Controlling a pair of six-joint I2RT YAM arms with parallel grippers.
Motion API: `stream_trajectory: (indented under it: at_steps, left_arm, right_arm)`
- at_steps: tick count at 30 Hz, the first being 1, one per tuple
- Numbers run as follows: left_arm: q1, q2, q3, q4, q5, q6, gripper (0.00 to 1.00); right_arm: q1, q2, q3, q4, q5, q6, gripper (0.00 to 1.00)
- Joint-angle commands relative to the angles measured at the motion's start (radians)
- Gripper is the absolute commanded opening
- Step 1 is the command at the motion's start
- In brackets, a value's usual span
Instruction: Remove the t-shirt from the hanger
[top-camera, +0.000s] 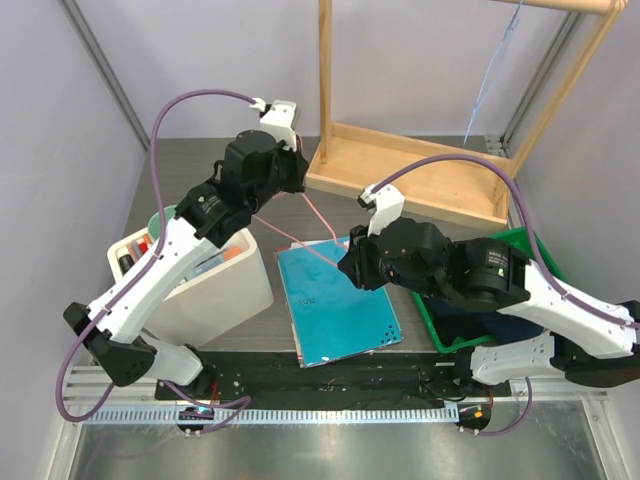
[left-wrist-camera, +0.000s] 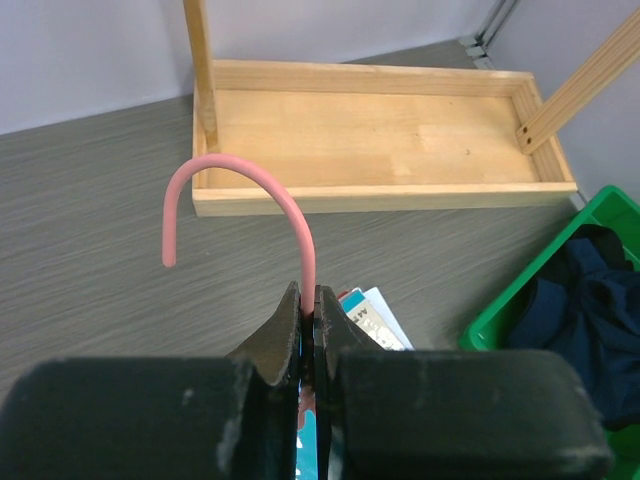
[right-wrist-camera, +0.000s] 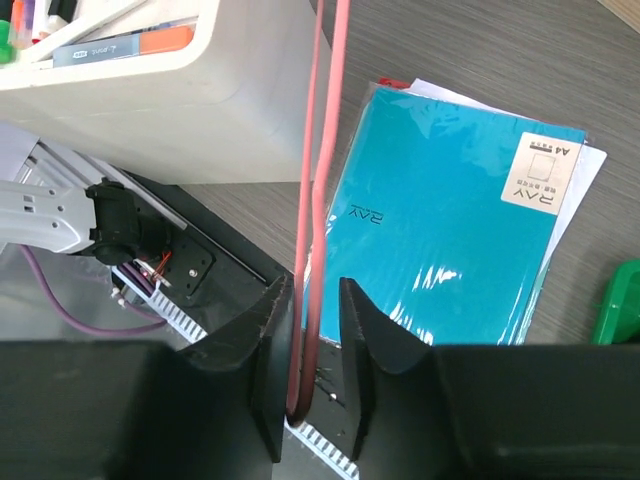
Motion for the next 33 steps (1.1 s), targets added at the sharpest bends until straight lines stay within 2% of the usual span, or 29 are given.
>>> stream_trajectory:
  at_steps: [1,3,4,5,6,7,8,9,10,13,16,22,23,27,29,30,33]
  left_arm:
    - [0.006,0.016,0.064,0.026,0.035,-0.038,0.0]
    - [0.006,0.019,0.07,0.025,0.043,-0.052,0.0]
    - [0.006,0.021,0.07,0.023,0.046,-0.063,0.0]
    - [0.006,0.021,0.075,0.022,0.046,-0.071,0.03]
    - [0.006,0.019,0.076,0.011,0.046,-0.077,0.11]
    - [0.007,0.012,0.078,0.009,0.046,-0.081,0.22]
    - [0.007,0.007,0.076,0.006,0.047,-0.091,0.42]
    - [0.006,-0.002,0.075,0.005,0.046,-0.095,0.5]
    - [0.006,-0.022,0.072,0.002,0.035,-0.098,0.62]
    - [0.006,-0.062,0.053,-0.001,-0.015,-0.12,0.77]
    - [0.007,-0.129,0.032,-0.003,-0.072,-0.141,0.85]
    - [0.007,-0.273,-0.048,0.041,-0.04,-0.199,0.87]
    - [0.007,-0.295,-0.065,0.069,-0.001,-0.215,0.87]
    - [0.006,-0.382,-0.152,0.132,0.119,-0.313,0.86]
    - [0.006,-0.399,-0.194,0.14,0.16,-0.342,0.85]
    - [0.006,-0.407,-0.206,0.143,0.194,-0.36,0.85]
    - [0.006,-0.436,-0.263,0.15,0.278,-0.426,0.83]
  right_arm:
    - [0.008,-0.025,-0.026,0.088,-0.009,0.013,0.21]
    - [0.008,-0.031,-0.037,0.116,-0.001,0.018,0.1]
    - [0.008,-0.039,-0.049,0.125,0.011,0.018,0.01]
    - [0.008,-0.042,-0.053,0.131,0.025,0.019,0.01]
    - [0.008,-0.047,-0.057,0.131,0.041,0.024,0.01]
    - [0.008,-0.054,-0.062,0.13,0.09,0.035,0.01]
    - [0.008,-0.061,-0.065,0.128,0.11,0.039,0.01]
    - [0.008,-0.067,-0.068,0.124,0.132,0.042,0.01]
    - [0.008,-0.071,-0.074,0.122,0.158,0.047,0.01]
    - [0.008,-0.088,-0.077,0.118,0.227,0.045,0.01]
    - [0.006,-0.079,-0.062,0.099,0.27,0.033,0.01]
    - [-0.023,-0.047,-0.005,0.069,0.433,0.009,0.01]
    - [-0.047,-0.044,0.007,0.075,0.439,-0.008,0.01]
    - [-0.275,-0.013,0.093,0.171,0.324,-0.134,0.01]
    - [-0.333,0.005,0.125,0.216,0.313,-0.177,0.01]
    - [-0.394,0.019,0.178,0.237,0.304,-0.197,0.01]
    - [-0.471,0.094,0.298,0.248,0.275,-0.248,0.01]
